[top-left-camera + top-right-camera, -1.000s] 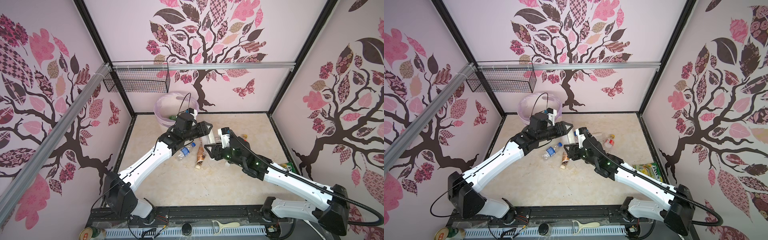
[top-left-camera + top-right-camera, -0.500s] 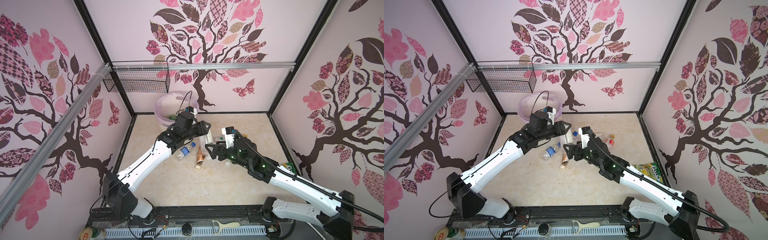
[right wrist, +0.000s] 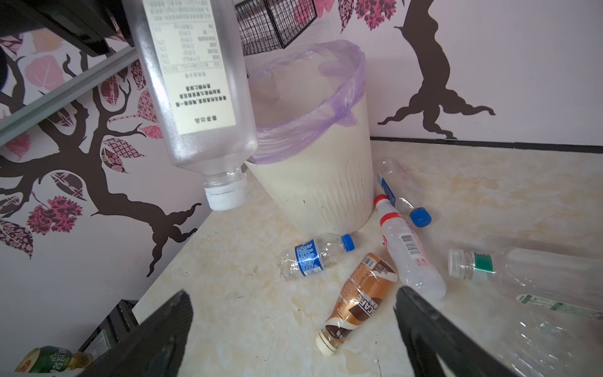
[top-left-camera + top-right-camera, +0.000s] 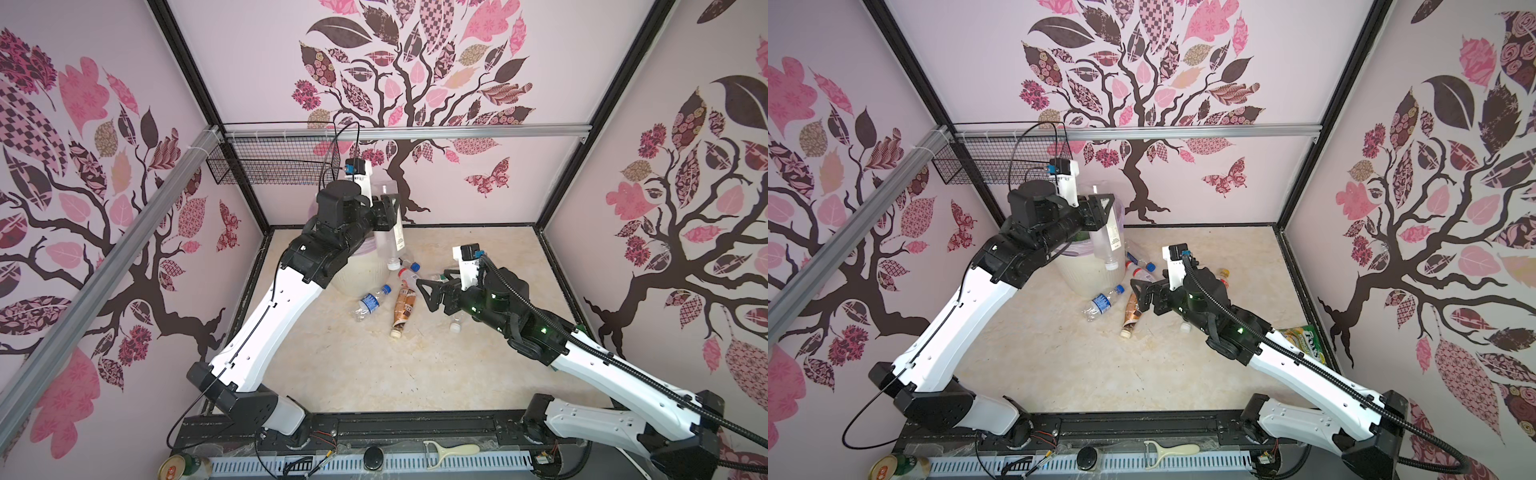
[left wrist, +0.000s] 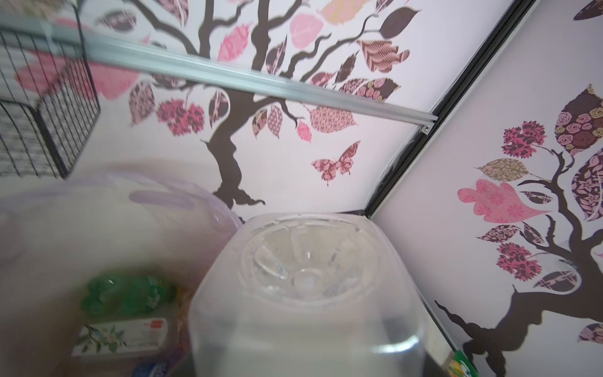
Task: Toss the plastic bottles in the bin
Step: 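Open right gripper and raise the clear bottle with left gripper over bin, then open left gripper above the bin to drop the clear square bottle, then lower left arm to pile while right gripper closes on clear ribbed bottle's cap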
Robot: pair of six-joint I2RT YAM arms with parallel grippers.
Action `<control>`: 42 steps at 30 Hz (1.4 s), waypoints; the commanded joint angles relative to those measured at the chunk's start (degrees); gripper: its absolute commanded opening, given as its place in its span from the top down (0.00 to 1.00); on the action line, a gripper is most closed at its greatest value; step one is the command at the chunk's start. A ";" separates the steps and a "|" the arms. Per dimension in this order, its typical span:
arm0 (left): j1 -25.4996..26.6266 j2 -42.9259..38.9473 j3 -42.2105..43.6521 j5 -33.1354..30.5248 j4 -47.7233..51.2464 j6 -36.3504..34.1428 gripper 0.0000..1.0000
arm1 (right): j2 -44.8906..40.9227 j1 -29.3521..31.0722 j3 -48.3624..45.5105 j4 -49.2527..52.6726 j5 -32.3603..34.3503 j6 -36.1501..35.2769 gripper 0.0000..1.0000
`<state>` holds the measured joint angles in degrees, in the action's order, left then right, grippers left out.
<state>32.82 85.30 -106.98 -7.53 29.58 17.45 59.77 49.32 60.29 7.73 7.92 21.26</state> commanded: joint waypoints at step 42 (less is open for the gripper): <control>-11.17 -0.12 -1.56 4.47 -13.37 -8.37 0.02 | 1.91 0.03 0.52 0.10 0.95 0.63 0.00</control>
<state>19.79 86.28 -110.83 -2.76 15.77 7.84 63.46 49.32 61.34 7.68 7.49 21.39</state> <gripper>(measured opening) 0.984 0.995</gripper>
